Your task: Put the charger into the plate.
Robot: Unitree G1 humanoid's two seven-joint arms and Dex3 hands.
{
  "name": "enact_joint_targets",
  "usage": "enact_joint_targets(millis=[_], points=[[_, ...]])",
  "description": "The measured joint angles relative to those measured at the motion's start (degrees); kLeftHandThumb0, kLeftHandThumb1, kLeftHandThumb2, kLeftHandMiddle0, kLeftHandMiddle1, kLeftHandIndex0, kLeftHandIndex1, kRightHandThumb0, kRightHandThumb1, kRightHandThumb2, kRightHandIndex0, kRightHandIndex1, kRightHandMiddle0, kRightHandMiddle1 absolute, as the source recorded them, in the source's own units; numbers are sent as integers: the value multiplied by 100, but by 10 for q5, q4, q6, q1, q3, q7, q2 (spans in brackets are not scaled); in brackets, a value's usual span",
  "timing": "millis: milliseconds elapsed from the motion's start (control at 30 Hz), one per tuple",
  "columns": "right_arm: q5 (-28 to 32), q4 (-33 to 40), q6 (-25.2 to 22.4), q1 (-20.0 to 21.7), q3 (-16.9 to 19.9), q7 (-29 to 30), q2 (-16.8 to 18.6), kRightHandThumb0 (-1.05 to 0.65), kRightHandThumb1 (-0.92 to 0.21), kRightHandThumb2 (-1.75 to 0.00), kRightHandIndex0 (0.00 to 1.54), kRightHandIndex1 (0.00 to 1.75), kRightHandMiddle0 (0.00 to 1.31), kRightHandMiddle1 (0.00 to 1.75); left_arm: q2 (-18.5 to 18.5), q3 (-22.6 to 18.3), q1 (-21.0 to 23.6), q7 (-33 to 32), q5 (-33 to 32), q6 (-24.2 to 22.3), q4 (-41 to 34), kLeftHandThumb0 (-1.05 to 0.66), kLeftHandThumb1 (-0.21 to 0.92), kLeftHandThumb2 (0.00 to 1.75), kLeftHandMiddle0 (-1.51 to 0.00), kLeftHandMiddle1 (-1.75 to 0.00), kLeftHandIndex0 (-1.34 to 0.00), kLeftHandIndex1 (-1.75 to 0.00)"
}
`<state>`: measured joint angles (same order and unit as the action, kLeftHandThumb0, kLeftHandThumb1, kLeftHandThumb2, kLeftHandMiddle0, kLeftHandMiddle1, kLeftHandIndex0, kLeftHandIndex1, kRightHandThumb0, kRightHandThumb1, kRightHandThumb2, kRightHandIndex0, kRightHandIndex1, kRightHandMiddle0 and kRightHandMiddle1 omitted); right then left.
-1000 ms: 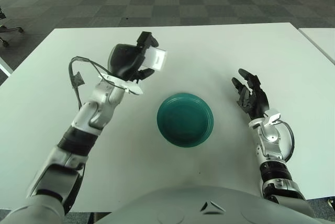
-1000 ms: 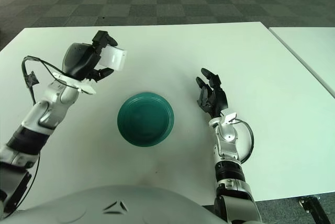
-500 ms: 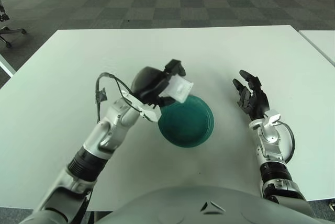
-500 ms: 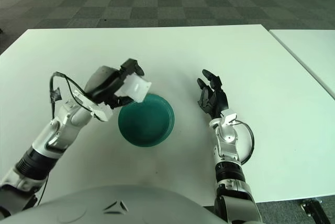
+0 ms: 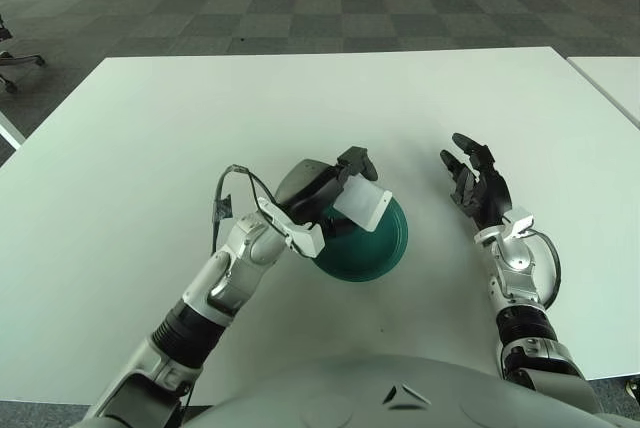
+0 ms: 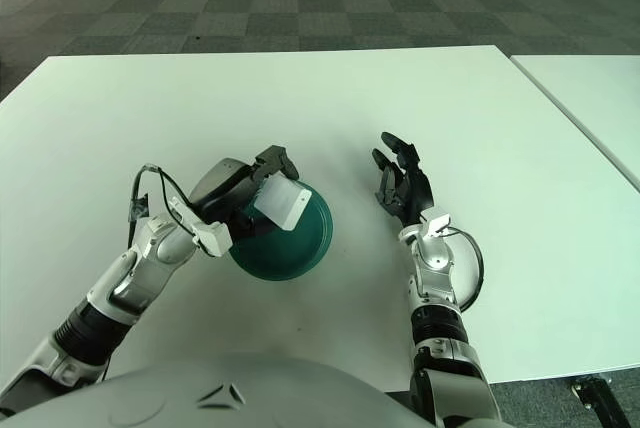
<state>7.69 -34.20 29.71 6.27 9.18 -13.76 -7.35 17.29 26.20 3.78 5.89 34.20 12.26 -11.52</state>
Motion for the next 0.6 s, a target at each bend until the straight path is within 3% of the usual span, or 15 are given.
enact_joint_targets(millis=[600], points=[[3,-14,4,8,0,-23,-4,-88,-92,-81,29,0,0,62,-21,15,-12,5,1,19,79,-47,34,128,-107,-175,-59,-175]])
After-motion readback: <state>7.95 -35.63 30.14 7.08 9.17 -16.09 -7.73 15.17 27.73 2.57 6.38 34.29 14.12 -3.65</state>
